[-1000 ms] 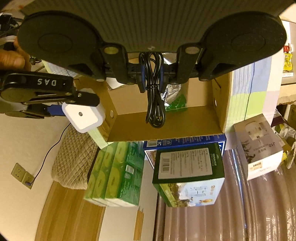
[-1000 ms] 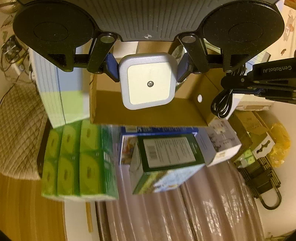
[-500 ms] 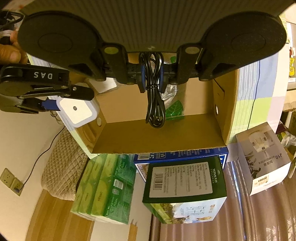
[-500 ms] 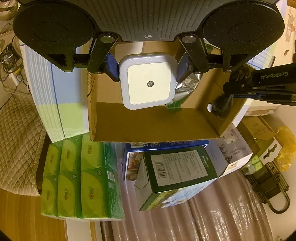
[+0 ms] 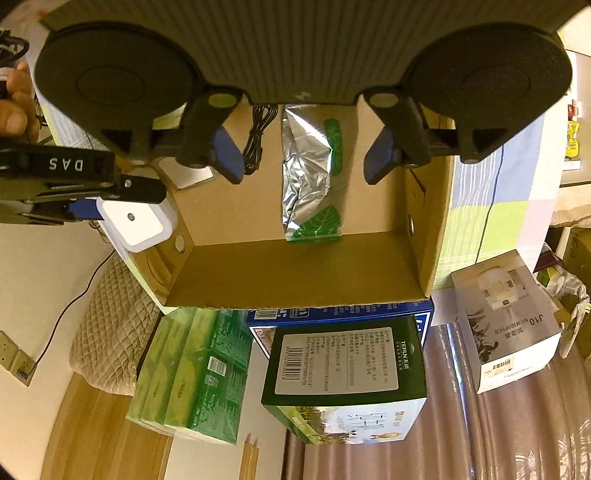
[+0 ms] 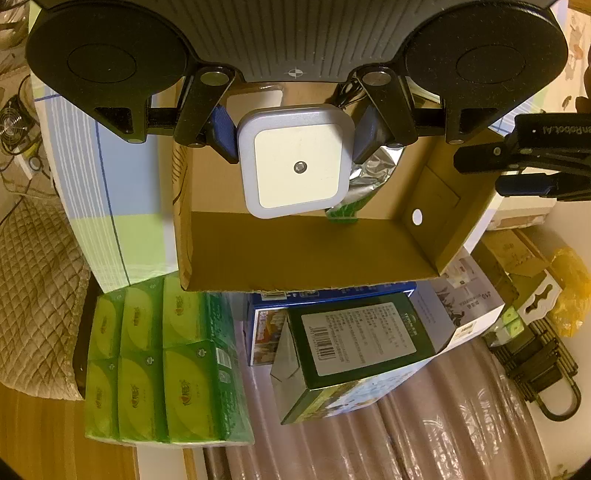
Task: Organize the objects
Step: 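Carry cable and night light into the cardboard box, opening the left tool on the cable, then lower the night light into the cardboard box and open the right tool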
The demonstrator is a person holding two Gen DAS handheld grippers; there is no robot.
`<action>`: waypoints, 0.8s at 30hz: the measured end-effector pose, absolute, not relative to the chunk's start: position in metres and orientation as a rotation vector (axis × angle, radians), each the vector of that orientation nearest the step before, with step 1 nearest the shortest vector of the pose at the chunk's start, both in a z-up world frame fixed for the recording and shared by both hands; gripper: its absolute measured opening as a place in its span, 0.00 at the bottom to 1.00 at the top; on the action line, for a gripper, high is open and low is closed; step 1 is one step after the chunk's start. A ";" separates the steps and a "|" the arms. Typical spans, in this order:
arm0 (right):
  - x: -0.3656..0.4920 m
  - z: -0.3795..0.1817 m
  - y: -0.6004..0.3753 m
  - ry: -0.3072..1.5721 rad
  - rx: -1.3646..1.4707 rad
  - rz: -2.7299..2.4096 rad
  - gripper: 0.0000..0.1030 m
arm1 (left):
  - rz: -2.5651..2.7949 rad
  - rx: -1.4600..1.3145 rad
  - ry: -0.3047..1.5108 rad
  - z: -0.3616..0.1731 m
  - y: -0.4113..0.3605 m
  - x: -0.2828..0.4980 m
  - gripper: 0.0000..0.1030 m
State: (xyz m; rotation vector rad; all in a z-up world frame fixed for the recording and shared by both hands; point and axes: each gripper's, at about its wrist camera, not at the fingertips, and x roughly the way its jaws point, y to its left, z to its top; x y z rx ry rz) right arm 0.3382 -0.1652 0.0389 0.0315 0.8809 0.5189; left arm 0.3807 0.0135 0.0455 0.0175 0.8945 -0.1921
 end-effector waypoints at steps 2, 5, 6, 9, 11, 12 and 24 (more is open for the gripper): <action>0.338 0.039 -0.165 0.882 0.028 0.520 0.60 | -0.195 0.018 0.893 0.046 0.014 0.379 0.70; 0.338 0.037 -0.165 0.884 0.021 0.518 0.60 | -0.196 0.016 0.888 0.046 0.014 0.377 0.74; 0.338 0.036 -0.164 0.884 0.020 0.518 0.60 | -0.197 0.014 0.883 0.046 0.014 0.377 0.77; 0.340 0.034 -0.166 0.885 0.046 0.528 0.60 | -0.200 0.018 0.875 0.046 0.013 0.375 0.80; 0.342 0.033 -0.170 0.876 0.099 0.547 0.61 | -0.200 0.022 0.875 0.045 0.013 0.374 0.81; 0.343 0.033 -0.173 0.867 0.128 0.546 0.63 | -0.198 0.021 0.875 0.044 0.013 0.374 0.81; 0.319 0.054 -0.198 0.798 0.112 0.503 0.70 | -0.173 -0.002 0.861 0.046 0.019 0.356 0.88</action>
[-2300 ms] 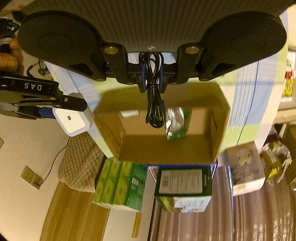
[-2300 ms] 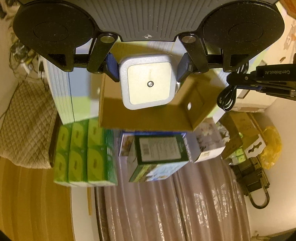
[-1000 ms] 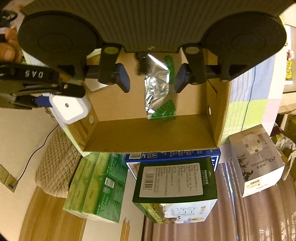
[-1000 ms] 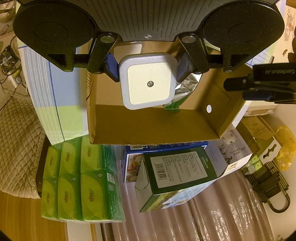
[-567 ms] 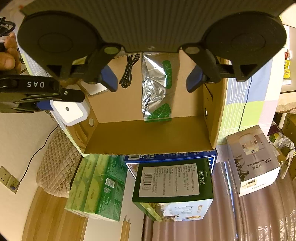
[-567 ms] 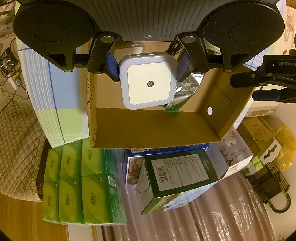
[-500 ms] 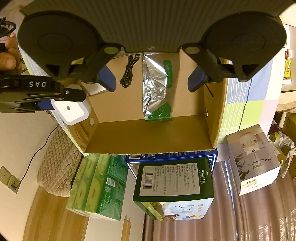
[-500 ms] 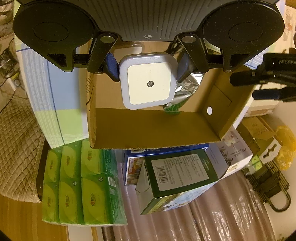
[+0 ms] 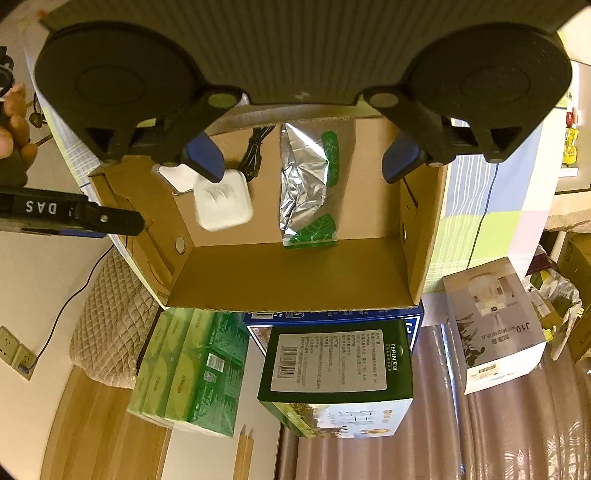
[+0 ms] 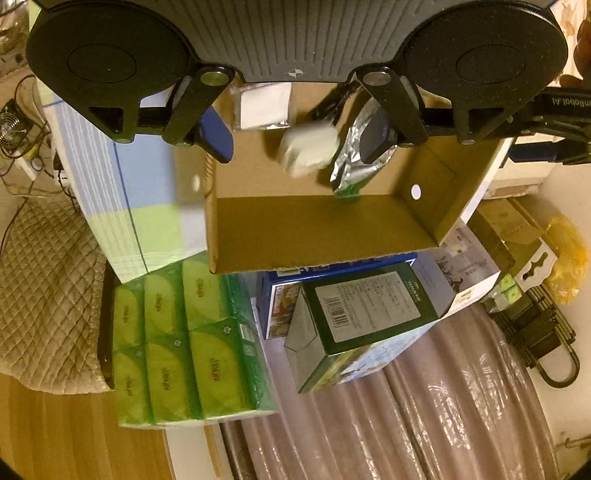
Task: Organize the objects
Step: 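Lower the night light into the cardboard box and open the right tool, then move both tools back from the cardboard box toward the remaining items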
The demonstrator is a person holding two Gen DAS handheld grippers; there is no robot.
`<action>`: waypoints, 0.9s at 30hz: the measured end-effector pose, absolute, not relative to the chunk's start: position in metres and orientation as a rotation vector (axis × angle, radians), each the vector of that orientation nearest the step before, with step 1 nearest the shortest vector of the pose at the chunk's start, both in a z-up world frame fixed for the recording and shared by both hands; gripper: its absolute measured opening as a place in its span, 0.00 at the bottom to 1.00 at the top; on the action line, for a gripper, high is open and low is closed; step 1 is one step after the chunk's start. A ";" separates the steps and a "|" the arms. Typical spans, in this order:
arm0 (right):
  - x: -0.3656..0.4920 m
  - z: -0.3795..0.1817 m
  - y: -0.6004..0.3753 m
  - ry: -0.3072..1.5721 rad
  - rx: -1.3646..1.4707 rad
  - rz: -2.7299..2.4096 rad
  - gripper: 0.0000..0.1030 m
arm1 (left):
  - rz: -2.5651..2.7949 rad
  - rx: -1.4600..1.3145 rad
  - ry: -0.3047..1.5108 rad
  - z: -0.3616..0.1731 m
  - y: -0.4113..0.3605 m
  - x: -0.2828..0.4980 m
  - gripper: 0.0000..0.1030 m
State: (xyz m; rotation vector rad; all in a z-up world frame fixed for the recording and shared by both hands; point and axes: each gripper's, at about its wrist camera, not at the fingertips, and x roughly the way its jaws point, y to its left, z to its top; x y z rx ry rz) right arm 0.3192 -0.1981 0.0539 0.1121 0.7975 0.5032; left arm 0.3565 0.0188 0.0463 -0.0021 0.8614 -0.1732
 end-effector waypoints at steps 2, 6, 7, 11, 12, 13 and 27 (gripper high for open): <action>0.310 0.058 -0.205 0.792 0.117 0.496 0.71 | -0.170 -0.005 0.854 0.049 0.019 0.350 0.89; 0.283 0.066 -0.218 0.782 0.130 0.493 0.71 | -0.173 -0.057 0.840 0.055 0.022 0.331 0.91; 0.276 0.068 -0.220 0.781 0.126 0.493 0.71 | -0.169 -0.068 0.843 0.056 0.023 0.325 0.91; 0.244 0.074 -0.228 0.788 0.093 0.477 0.71 | -0.161 -0.073 0.838 0.062 0.023 0.300 0.91; 0.236 0.076 -0.231 0.791 0.089 0.477 0.71 | -0.155 -0.079 0.835 0.064 0.024 0.292 0.91; 0.228 0.078 -0.233 0.788 0.083 0.476 0.71 | -0.153 -0.089 0.830 0.066 0.024 0.285 0.92; 0.122 0.092 -0.260 0.760 0.049 0.468 0.73 | -0.133 -0.139 0.811 0.070 0.016 0.169 0.96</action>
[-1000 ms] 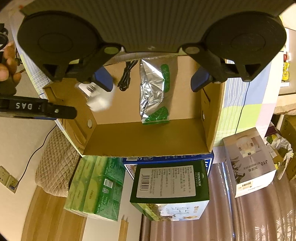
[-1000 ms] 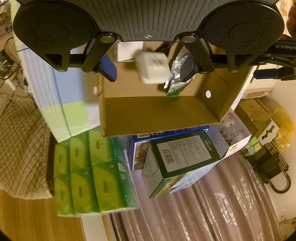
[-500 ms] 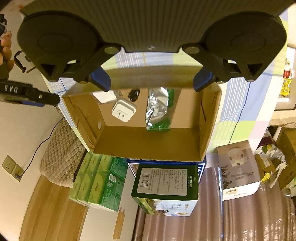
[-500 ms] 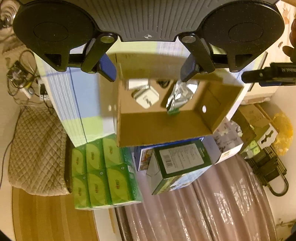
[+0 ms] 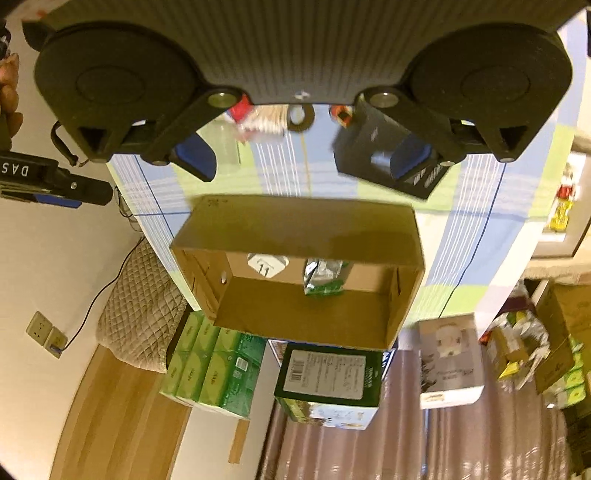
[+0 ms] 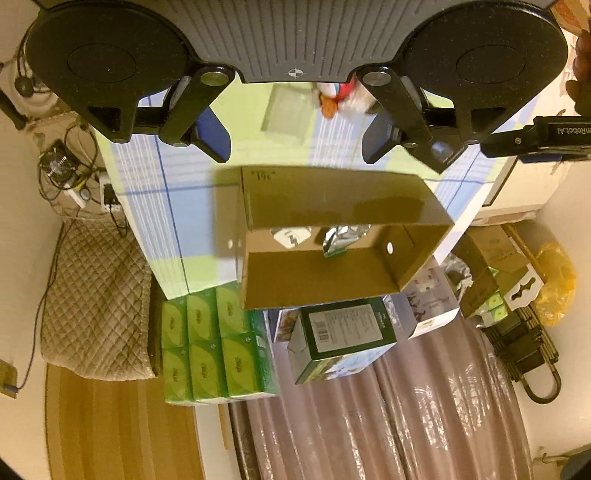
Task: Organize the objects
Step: 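Move both tools back from the cardboard box toward the remaining items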
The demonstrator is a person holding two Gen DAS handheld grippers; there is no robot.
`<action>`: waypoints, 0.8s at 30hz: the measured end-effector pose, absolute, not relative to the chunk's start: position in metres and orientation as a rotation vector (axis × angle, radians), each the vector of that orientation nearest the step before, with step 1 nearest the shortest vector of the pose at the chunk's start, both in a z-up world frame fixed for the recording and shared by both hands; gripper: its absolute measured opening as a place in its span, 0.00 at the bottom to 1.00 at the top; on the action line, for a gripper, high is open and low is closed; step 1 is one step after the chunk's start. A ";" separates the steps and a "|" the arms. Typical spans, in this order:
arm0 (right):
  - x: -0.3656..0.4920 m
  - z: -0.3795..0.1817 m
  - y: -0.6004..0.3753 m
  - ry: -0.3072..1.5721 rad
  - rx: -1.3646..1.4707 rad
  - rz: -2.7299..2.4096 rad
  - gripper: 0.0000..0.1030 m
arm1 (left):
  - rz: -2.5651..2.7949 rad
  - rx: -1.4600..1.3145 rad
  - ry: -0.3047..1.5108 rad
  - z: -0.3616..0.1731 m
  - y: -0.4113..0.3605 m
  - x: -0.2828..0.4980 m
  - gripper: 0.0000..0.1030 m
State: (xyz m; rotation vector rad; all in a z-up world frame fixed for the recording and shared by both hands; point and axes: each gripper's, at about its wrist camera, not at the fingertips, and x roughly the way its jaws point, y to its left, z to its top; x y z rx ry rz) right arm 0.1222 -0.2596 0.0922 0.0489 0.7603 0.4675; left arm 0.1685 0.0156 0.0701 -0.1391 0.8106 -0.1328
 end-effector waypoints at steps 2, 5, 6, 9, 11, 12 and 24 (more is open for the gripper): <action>0.109 0.089 -0.264 0.757 0.060 0.460 0.74 | -0.115 -0.156 0.810 0.066 0.018 0.152 0.96; 0.092 0.081 -0.269 0.761 0.075 0.452 0.74 | -0.075 -0.179 0.808 0.059 0.025 0.127 0.96; 0.087 0.078 -0.270 0.764 0.080 0.451 0.74 | -0.067 -0.191 0.811 0.056 0.027 0.120 0.96; 0.075 0.069 -0.273 0.778 0.083 0.447 0.74 | -0.046 -0.199 0.818 0.049 0.031 0.101 0.96; 0.068 0.063 -0.275 0.794 0.095 0.450 0.74 | -0.024 -0.177 0.820 0.045 0.032 0.091 0.96; 0.065 0.061 -0.276 0.805 0.105 0.455 0.74 | -0.011 -0.163 0.819 0.043 0.032 0.087 0.96; 0.056 0.044 -0.276 0.856 0.096 0.471 0.74 | -0.048 -0.120 0.820 0.031 0.015 0.071 0.97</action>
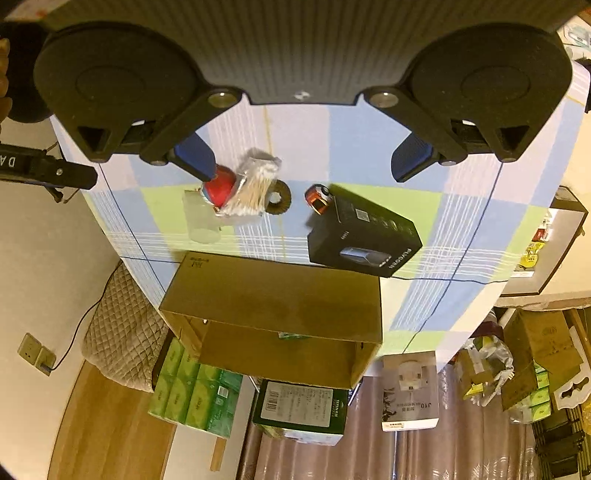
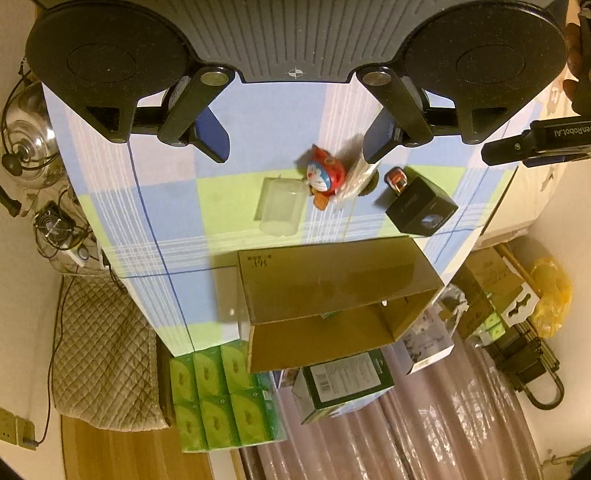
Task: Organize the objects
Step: 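Move both tools back from the cardboard box toward the remaining items, then grasp the cotton swab bag with left tool while right grasps the red Doraemon figure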
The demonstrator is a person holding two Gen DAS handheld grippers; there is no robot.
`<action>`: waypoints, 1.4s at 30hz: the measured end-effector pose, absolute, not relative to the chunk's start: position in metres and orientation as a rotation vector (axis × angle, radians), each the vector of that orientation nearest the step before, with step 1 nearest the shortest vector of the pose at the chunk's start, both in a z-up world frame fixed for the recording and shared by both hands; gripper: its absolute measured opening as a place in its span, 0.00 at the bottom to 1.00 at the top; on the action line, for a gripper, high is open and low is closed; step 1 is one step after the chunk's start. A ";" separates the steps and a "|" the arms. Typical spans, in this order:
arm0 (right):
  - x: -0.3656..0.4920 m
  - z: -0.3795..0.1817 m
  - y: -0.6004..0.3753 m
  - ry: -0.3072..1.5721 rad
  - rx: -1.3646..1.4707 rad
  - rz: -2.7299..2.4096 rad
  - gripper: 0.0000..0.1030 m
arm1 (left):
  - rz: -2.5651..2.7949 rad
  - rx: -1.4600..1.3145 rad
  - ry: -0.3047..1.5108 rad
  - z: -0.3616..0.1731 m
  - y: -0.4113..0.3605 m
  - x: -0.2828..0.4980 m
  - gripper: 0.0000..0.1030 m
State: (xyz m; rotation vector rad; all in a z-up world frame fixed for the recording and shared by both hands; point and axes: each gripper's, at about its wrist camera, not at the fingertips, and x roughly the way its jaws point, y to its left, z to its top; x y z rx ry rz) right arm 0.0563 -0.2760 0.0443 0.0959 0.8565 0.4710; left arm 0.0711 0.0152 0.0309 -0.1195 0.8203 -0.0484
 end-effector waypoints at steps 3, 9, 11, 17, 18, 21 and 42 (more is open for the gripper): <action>0.056 0.042 -0.276 0.863 0.090 0.474 0.74 | -0.059 -0.105 0.841 0.028 0.010 0.072 0.97; 0.060 0.034 -0.276 0.880 0.082 0.475 0.74 | -0.078 -0.073 0.899 0.019 0.001 0.078 0.99; 0.061 0.031 -0.275 0.885 0.078 0.472 0.74 | -0.089 -0.069 0.906 0.016 0.000 0.080 0.99; 0.069 0.020 -0.273 0.913 0.071 0.473 0.74 | -0.094 -0.053 0.931 0.006 -0.004 0.088 0.99; 0.070 0.018 -0.272 0.917 0.070 0.473 0.74 | -0.095 -0.049 0.933 0.005 -0.005 0.090 0.99; 0.075 0.012 -0.271 0.926 0.064 0.471 0.74 | -0.104 -0.027 0.935 0.001 -0.008 0.095 0.99; 0.119 -0.032 -0.252 0.974 0.009 0.477 0.73 | -0.282 0.129 0.971 -0.059 -0.041 0.166 0.76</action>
